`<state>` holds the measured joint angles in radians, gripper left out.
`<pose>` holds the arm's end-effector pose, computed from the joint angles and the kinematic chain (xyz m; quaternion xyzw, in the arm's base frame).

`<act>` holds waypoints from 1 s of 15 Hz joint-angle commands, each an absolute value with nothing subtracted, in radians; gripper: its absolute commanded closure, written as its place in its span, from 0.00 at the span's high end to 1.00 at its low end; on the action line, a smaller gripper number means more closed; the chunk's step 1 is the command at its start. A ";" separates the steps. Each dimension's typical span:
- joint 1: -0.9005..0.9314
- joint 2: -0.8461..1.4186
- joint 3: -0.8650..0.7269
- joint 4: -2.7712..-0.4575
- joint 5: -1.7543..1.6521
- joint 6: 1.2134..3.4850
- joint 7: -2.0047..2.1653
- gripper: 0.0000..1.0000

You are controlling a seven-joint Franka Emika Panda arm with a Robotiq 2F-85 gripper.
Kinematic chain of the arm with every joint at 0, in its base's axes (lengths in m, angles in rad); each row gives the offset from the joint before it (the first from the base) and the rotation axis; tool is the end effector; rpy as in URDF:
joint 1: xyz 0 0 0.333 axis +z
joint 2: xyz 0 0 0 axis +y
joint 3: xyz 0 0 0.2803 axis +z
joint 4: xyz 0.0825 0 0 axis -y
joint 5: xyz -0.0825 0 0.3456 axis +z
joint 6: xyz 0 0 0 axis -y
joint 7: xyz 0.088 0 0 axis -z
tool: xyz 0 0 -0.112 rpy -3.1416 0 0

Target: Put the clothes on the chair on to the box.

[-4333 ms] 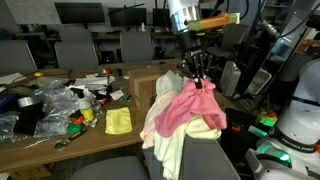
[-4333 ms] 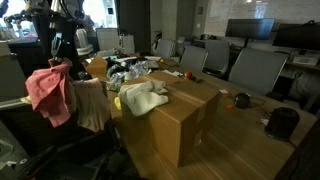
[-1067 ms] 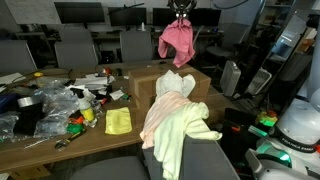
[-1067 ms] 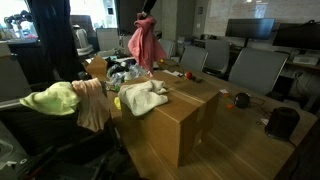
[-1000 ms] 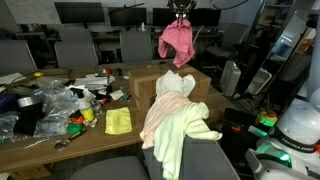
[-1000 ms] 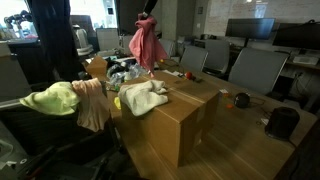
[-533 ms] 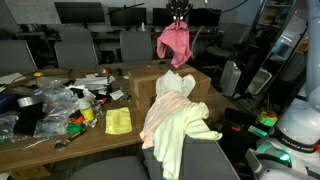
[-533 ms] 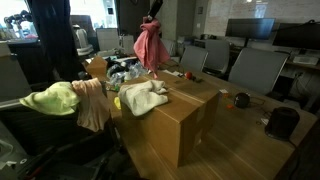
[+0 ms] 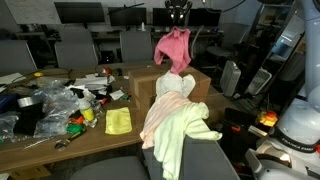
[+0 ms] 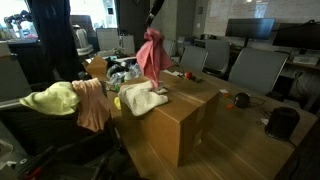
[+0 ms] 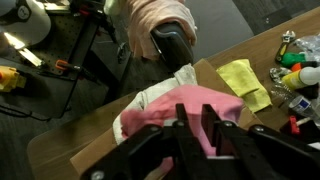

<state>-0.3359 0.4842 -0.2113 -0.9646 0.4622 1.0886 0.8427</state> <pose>0.5402 -0.2155 0.5435 -0.7891 0.5639 0.1981 0.1416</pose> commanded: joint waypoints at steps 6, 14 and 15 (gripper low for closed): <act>-0.328 0.461 -0.205 -0.968 0.456 1.088 0.804 0.94; -0.118 0.325 -0.145 -1.244 0.244 1.122 0.643 1.00; -0.082 0.309 -0.129 -1.284 0.207 1.121 0.636 1.00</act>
